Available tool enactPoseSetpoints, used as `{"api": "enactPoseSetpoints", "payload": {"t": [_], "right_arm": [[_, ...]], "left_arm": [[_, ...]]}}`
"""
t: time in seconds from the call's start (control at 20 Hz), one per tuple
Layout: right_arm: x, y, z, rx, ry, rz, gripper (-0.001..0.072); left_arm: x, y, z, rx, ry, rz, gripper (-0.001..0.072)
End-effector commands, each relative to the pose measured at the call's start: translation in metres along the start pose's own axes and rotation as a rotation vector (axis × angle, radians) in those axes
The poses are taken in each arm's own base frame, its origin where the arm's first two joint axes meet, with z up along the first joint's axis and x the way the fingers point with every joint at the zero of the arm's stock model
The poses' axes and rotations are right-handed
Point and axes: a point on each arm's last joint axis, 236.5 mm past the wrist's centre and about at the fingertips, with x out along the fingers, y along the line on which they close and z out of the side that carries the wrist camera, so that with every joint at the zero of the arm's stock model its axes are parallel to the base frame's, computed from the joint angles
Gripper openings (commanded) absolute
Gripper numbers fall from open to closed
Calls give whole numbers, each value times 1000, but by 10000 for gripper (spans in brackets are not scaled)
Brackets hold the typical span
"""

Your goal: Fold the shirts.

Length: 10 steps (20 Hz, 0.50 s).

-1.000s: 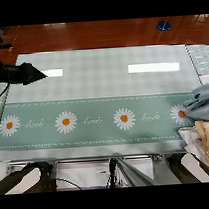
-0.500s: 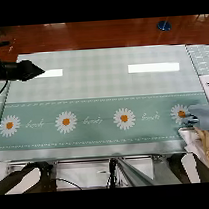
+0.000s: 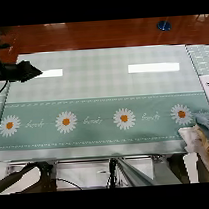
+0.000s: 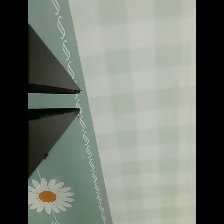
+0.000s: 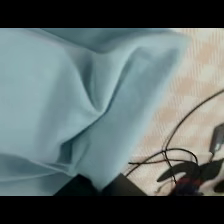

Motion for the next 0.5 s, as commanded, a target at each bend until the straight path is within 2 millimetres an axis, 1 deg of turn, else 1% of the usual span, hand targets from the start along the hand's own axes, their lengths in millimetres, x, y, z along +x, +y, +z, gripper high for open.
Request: {"api": "enactPoseSetpoints", "payload": {"t": [0.0, 0.1, 0.15, 0.2, 0.25, 0.3, 0.35, 0.45], "right_arm": [[37, -23, -18, -75, 175, -178, 23], [48, -37, -15, -122, 191, -275, 23], [52, -43, -8, -132, 168, -312, 23], [56, -45, 2, -135, 127, -315, 26], [59, -46, 11, -130, 86, -312, 131], [61, -48, 21, -127, 43, -311, 374], [62, -49, 31, -128, 1, -311, 531], [59, -50, 58, -91, -122, -318, 542]], "left_arm": [[-7, 20, 6, -41, -26, 26, 143], [-15, 34, 10, -68, -48, 46, 143], [-18, 40, 11, -85, -57, 54, 143], [-22, 45, 13, -100, -68, 57, 143], [-25, 48, 15, -113, -80, 55, 143], [-27, 49, 17, -124, -90, 48, 143], [-28, 50, 18, -130, -96, 46, 143], [-29, 51, 18, -132, -98, 47, 143]]}}
